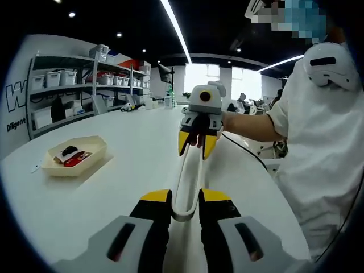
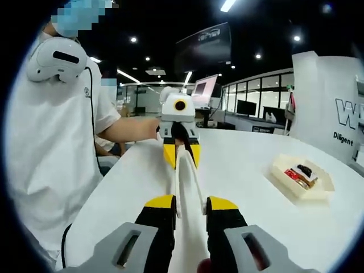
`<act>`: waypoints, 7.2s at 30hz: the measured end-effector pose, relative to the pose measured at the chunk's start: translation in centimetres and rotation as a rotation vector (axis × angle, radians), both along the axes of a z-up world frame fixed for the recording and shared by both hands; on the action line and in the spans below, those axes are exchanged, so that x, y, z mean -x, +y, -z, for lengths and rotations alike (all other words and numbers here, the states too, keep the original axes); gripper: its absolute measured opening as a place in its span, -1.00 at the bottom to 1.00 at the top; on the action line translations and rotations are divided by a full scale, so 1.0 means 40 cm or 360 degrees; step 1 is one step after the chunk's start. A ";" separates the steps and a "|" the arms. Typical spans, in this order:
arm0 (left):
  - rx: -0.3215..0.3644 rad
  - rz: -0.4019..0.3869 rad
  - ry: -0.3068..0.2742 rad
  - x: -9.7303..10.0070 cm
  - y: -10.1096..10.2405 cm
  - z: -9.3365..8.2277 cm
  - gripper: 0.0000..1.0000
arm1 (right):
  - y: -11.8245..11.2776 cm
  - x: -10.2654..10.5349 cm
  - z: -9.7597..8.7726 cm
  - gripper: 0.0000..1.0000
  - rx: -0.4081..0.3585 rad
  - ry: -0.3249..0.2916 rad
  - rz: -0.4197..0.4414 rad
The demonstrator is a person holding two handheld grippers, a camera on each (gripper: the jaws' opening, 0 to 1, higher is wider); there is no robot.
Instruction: Place the target food into the container with the food tongs after gripping and lifting it, then release it inside without dropping or visibly crushing the food.
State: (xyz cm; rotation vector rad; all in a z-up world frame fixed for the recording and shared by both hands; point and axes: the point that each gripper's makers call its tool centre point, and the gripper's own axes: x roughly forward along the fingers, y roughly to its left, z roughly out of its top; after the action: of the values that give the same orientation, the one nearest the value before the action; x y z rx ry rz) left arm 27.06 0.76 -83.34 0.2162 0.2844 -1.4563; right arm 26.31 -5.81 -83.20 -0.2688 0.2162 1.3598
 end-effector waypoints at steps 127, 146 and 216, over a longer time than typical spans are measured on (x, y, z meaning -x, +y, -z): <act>-0.0127 -0.0077 0.0019 -0.097 -0.027 0.085 -0.48 | -0.036 -0.088 0.095 -0.28 0.0145 0.0119 0.0057; -0.0111 -0.0132 0.0003 -0.096 -0.019 0.069 -0.18 | -0.039 -0.083 0.086 -0.03 0.0173 0.0091 0.0087; 0.0147 -0.0634 -0.0038 0.039 0.086 -0.028 0.12 | -0.152 0.037 -0.008 0.16 -0.0014 -0.0008 0.0557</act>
State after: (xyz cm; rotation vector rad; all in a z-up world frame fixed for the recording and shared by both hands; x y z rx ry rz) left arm 25.50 4.18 -82.22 0.0948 0.2251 -1.0688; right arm 24.81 -11.88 -82.90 -0.2153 0.2405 1.0135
